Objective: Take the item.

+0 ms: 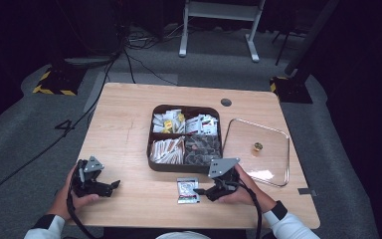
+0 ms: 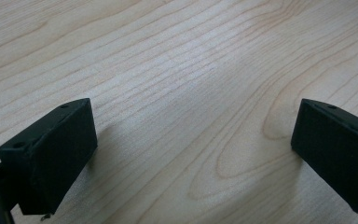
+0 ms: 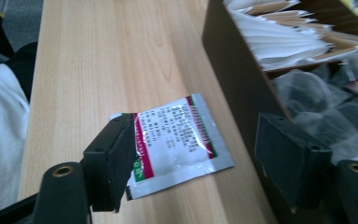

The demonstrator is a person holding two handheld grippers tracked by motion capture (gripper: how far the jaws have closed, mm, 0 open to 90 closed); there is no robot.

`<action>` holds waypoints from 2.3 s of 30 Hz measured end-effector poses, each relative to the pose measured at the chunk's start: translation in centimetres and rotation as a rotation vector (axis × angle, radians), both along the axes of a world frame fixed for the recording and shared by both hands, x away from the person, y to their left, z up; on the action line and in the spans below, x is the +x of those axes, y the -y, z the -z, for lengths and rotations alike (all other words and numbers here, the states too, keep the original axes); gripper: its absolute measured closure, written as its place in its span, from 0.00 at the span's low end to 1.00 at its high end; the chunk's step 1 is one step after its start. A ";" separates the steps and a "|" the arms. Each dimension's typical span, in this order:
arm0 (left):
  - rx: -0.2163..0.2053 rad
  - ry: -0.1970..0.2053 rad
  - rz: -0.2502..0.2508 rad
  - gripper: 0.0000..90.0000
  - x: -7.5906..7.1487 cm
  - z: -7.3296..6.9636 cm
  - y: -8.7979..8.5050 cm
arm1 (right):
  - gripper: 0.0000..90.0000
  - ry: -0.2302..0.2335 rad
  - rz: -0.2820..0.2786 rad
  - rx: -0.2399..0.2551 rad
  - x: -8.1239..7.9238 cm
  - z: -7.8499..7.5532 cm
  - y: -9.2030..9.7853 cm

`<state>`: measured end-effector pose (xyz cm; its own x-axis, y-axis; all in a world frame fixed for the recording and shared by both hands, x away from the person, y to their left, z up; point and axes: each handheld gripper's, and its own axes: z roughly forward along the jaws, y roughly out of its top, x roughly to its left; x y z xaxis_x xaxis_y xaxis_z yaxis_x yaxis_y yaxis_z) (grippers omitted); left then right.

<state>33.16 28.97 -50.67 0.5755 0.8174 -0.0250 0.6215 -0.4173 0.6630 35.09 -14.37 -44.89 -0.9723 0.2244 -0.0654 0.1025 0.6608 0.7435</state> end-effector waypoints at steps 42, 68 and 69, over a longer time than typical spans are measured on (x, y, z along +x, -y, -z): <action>0.001 0.001 -0.001 0.00 0.0 0.0 0.0 | 0.35 0.143 0.599 0.015 9.0 -2.6 12.5; 0.000 0.000 0.000 0.00 0.0 0.0 0.0 | 0.44 -0.078 0.794 -0.006 12.1 3.2 18.5; 0.000 0.000 0.000 0.00 0.0 0.0 0.0 | 0.44 -0.078 0.794 -0.006 12.1 3.2 18.5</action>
<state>33.16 28.99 -50.67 0.5754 0.8175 -0.0245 0.6213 -0.4174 0.6631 47.21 -32.86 -48.14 -0.5240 0.8517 -0.0076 0.5958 0.3729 0.7113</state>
